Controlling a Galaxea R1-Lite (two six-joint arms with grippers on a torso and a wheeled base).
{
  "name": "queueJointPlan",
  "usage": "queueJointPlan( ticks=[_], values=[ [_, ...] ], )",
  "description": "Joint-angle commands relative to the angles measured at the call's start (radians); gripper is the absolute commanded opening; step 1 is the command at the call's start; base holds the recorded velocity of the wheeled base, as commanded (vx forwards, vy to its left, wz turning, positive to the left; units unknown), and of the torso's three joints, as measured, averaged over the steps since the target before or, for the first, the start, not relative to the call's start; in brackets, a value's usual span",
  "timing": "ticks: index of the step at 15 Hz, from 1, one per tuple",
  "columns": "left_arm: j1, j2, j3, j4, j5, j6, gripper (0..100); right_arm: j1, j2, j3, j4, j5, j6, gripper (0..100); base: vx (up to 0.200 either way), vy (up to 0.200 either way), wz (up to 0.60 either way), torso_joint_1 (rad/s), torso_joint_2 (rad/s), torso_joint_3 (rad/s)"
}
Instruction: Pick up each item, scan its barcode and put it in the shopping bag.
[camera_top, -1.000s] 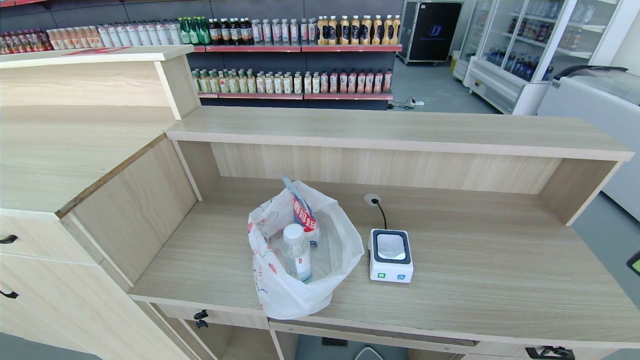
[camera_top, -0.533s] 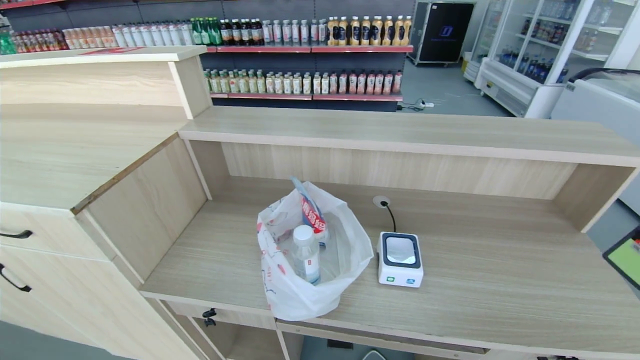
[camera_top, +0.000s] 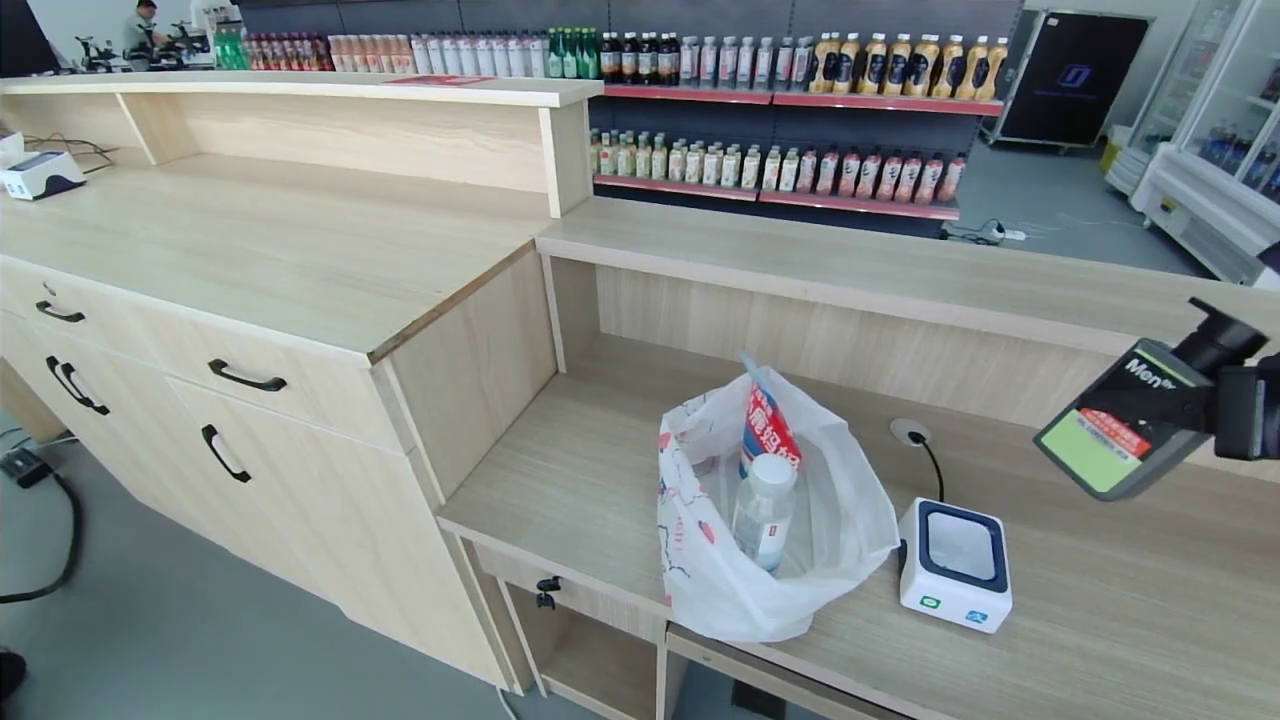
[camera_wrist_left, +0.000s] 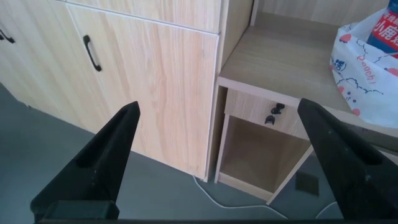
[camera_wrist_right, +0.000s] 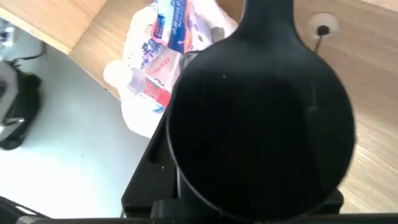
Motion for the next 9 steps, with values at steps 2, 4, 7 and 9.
queueJointPlan(
  ticks=[2,4,7,9],
  values=[
    [-0.001,0.0,0.0,0.001,0.0,-0.002,100,-0.07,0.208,0.032,-0.07,0.235,-0.012,0,0.0,0.0,0.0,0.0,0.0,0.0],
    [-0.001,0.0,0.0,-0.001,0.0,0.0,100,-0.104,0.274,0.033,-0.091,0.259,-0.061,0,0.0,0.0,0.0,0.0,0.0,0.0],
    [-0.001,0.0,0.0,0.001,0.0,0.0,100,-0.171,0.309,0.058,-0.09,0.34,-0.105,0,0.0,0.0,0.0,0.0,0.0,0.0],
    [-0.001,0.0,0.0,0.001,0.0,0.0,100,-0.225,0.31,0.129,-0.084,0.397,-0.197,0,0.0,0.0,0.0,0.0,0.0,0.0]
  ],
)
